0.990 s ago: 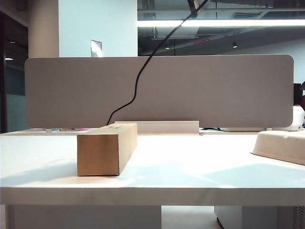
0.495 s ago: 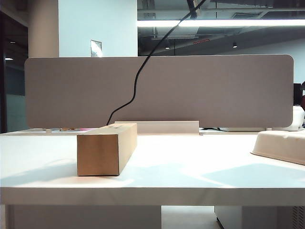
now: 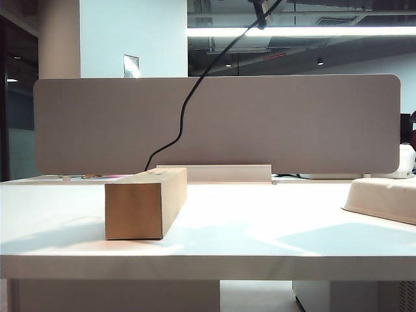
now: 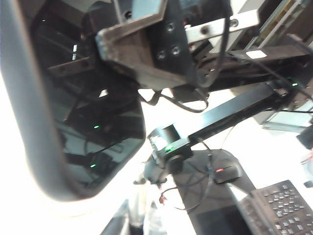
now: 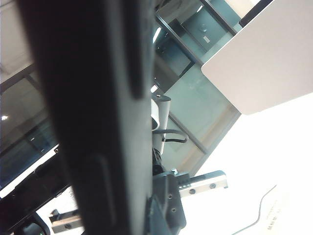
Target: Pick up the charging cable and the phone, plug the charging cable into the charging port on the phone, and finally place them back on the table.
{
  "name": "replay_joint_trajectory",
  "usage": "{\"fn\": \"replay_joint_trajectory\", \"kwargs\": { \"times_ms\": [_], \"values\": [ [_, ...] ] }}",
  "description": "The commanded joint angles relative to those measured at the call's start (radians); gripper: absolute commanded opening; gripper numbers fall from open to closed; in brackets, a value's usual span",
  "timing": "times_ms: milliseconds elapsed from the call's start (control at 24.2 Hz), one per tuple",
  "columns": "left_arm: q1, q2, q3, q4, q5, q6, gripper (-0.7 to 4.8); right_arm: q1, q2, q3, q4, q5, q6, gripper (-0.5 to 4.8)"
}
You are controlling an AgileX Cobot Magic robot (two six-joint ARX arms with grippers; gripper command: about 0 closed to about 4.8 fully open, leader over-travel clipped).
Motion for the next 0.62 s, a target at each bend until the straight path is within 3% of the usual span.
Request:
{"fn": "replay_joint_trajectory", "kwargs": {
  "times_ms": [41,619],
  "values": [
    [-0.002,0.000,0.004,0.006,-0.040,0.005,-0.06,0.000,-0.004,0.008,0.037,0.006,-0.007,-0.05],
    [0.000,0.006,0.005,0.051,0.029,-0.009,-0.06,0.000,-0.002,0.008,0.024,-0.023,-0.035,-0.05]
  ]
}}
